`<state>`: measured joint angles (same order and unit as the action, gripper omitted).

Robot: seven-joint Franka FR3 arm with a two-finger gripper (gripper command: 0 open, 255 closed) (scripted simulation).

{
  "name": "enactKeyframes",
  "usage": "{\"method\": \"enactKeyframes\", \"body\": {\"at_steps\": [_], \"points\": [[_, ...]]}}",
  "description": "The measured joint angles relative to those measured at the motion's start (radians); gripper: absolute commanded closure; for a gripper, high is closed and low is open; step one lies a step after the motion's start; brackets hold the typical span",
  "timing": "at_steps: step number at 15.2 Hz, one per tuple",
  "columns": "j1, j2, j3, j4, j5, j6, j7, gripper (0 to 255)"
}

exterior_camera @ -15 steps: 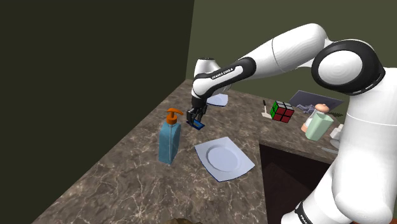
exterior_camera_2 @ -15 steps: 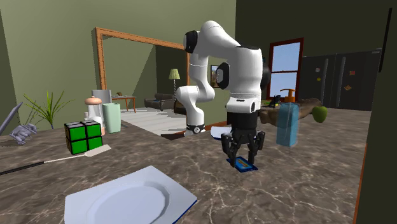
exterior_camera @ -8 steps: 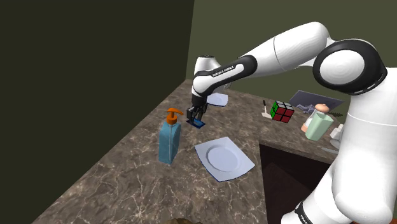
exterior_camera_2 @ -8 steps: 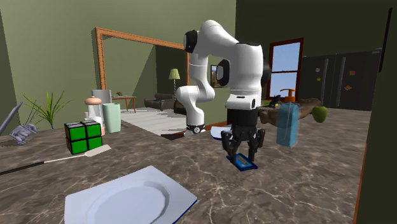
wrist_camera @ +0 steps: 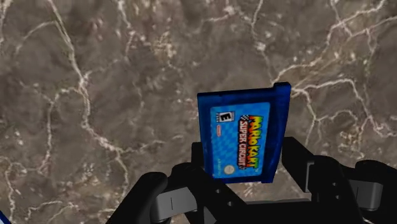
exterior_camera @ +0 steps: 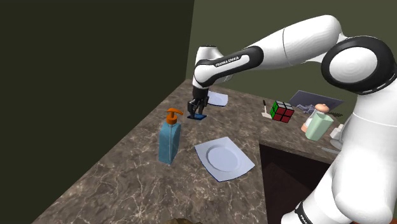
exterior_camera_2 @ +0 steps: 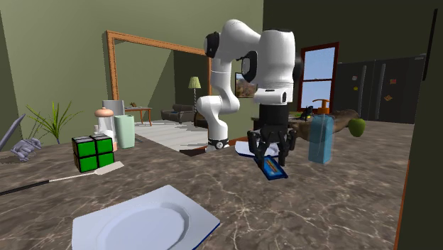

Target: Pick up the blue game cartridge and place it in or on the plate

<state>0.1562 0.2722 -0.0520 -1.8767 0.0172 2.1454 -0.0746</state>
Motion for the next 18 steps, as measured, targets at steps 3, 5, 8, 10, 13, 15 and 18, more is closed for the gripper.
{"method": "enactKeyframes", "body": {"at_steps": [3, 5, 8, 10, 13, 15, 18], "points": [[0.0, -0.021, 0.0, 0.014, -0.001, -0.034, 0.001, 255], [0.001, -0.03, -0.001, 0.027, -0.002, -0.057, 0.001, 255], [-0.001, -0.042, -0.002, 0.05, -0.003, -0.093, -0.001, 255], [0.002, -0.069, 0.0, 0.034, -0.005, -0.104, 0.005, 255], [0.017, -0.164, 0.008, -0.078, -0.011, -0.086, 0.03, 255], [0.027, -0.236, 0.016, -0.164, -0.015, -0.073, 0.048, 255], [0.039, -0.346, 0.028, -0.29, -0.018, -0.057, 0.074, 255]]}}
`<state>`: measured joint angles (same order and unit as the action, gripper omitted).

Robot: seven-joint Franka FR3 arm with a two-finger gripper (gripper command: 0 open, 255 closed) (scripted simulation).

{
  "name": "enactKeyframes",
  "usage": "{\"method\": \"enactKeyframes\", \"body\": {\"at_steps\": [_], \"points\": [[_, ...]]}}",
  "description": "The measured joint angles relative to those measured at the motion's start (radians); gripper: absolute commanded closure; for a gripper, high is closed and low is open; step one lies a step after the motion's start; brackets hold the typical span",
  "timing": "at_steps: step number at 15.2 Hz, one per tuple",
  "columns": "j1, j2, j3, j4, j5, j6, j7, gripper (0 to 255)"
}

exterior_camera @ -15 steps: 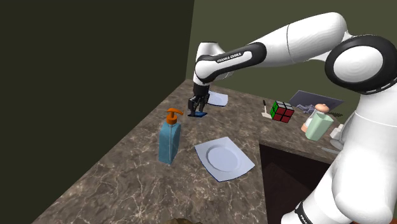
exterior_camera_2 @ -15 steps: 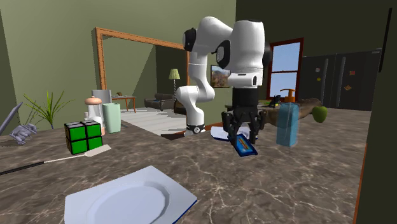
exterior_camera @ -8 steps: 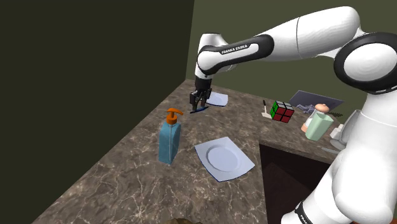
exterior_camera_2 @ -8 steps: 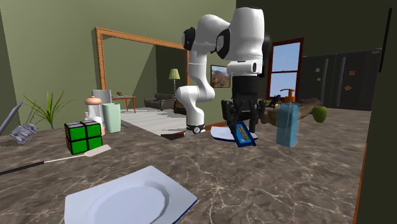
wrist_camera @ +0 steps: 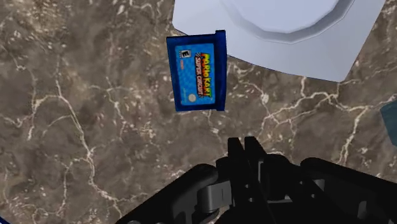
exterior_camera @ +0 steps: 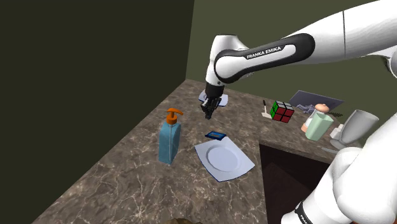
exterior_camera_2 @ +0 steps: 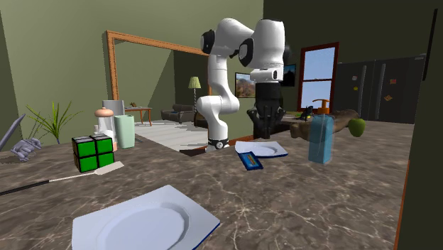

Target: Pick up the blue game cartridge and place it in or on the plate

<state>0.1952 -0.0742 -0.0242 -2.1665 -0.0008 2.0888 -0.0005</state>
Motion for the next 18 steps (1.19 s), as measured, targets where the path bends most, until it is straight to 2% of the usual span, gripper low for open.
{"method": "enactKeyframes", "body": {"at_steps": [2, 3, 5, 10, 11, 18], "points": [[0.008, -0.076, 0.01, -0.088, 0.0, 0.011, 0.019, 255], [0.008, -0.078, 0.01, -0.088, 0.0, 0.011, 0.019, 0], [0.006, -0.053, 0.006, -0.069, 0.001, -0.009, 0.013, 0], [-0.02, 0.166, -0.022, 0.091, 0.001, -0.202, -0.031, 0], [-0.024, 0.194, -0.026, 0.101, 0.001, -0.215, -0.037, 0], [-0.028, 0.235, -0.029, 0.053, 0.001, -0.156, -0.044, 0]]}}
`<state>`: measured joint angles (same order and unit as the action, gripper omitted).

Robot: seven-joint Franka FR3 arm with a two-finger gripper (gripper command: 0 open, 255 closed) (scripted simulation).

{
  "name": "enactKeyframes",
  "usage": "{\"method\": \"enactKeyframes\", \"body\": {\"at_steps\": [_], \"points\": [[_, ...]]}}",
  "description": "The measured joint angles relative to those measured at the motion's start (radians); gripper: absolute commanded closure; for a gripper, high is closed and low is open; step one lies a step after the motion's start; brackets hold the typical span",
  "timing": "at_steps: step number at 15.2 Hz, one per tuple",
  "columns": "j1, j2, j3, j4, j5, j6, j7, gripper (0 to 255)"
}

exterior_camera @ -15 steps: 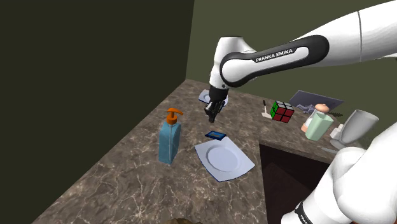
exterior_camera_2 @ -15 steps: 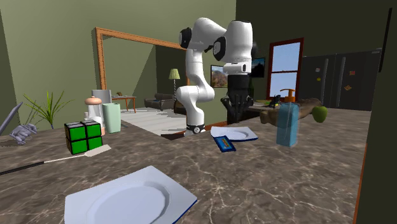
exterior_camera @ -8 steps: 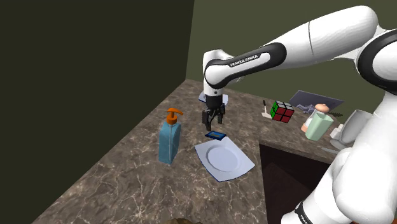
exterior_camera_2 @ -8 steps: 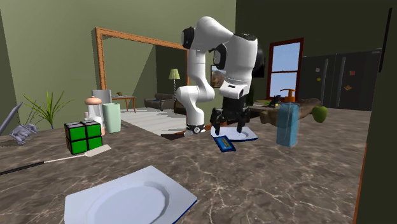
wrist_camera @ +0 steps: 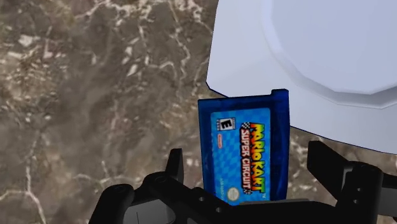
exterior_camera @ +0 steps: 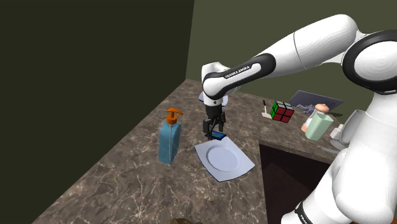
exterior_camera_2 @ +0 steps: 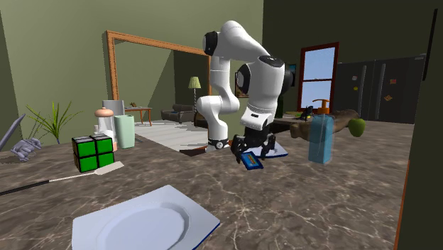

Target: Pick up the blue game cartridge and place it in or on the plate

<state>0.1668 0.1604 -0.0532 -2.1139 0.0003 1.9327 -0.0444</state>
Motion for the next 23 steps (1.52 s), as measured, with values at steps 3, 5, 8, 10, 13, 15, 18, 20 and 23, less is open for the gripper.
{"method": "enactKeyframes", "body": {"at_steps": [3, 5, 8, 10, 13, 15, 18, 20, 23], "points": [[0.0, 0.0, 0.0, -0.011, 0.0, 0.01, 0.0, 0], [0.0, 0.0, 0.0, -0.011, 0.0, 0.012, 0.0, 0], [0.0, 0.0, 0.0, -0.012, 0.0, 0.012, 0.0, 255], [0.0, 0.0, 0.0, -0.011, 0.0, 0.012, 0.0, 255], [0.0, 0.0, 0.0, -0.012, 0.0, 0.012, 0.0, 255], [0.0, 0.0, 0.0, -0.012, 0.0, 0.012, 0.0, 255], [0.0, 0.0, 0.0, -0.012, 0.0, 0.012, 0.0, 255], [0.0, -0.008, -0.001, -0.006, -0.001, -0.002, -0.001, 255], [-0.001, -0.029, -0.002, 0.009, -0.002, -0.038, -0.002, 255]]}}
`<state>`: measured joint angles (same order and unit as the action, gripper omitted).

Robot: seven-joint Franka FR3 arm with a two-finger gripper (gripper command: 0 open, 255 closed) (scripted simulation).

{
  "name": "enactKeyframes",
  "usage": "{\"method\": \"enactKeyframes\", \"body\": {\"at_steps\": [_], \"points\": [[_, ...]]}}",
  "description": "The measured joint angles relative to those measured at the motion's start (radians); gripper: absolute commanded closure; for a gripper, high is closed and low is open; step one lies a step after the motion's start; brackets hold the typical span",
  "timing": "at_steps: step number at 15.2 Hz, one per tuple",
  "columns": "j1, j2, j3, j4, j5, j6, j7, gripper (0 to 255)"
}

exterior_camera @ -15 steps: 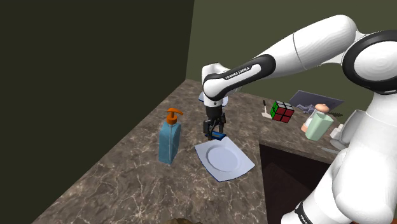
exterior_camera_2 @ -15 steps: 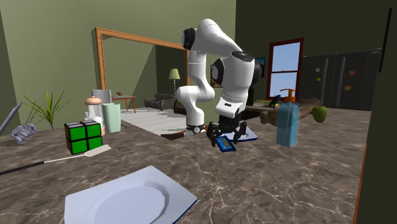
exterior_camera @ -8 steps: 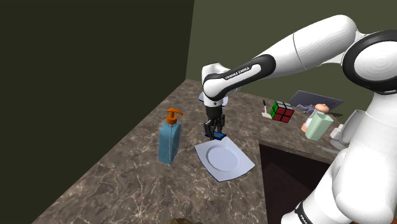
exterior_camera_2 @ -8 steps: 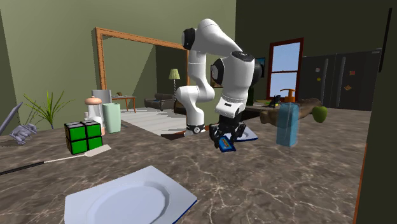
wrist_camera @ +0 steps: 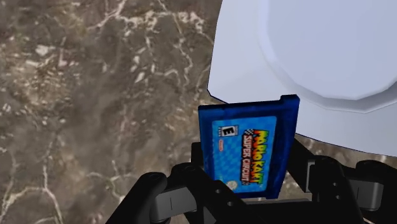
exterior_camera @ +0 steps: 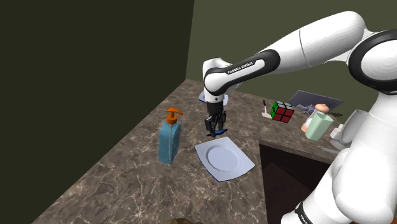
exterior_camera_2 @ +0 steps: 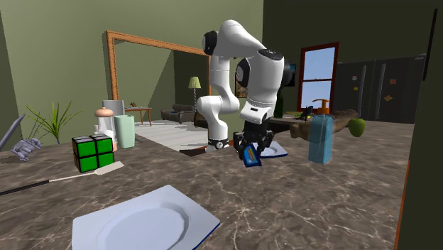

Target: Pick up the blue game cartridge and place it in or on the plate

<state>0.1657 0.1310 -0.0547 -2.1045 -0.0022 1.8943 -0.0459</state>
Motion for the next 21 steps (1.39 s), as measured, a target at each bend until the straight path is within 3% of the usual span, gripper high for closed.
{"method": "enactKeyframes", "body": {"at_steps": [15, 21], "points": [[0.002, -0.086, 0.001, 0.098, -0.004, -0.184, 0.004, 255], [0.042, -0.232, 0.042, -0.069, 0.021, -0.163, 0.077, 255]]}}
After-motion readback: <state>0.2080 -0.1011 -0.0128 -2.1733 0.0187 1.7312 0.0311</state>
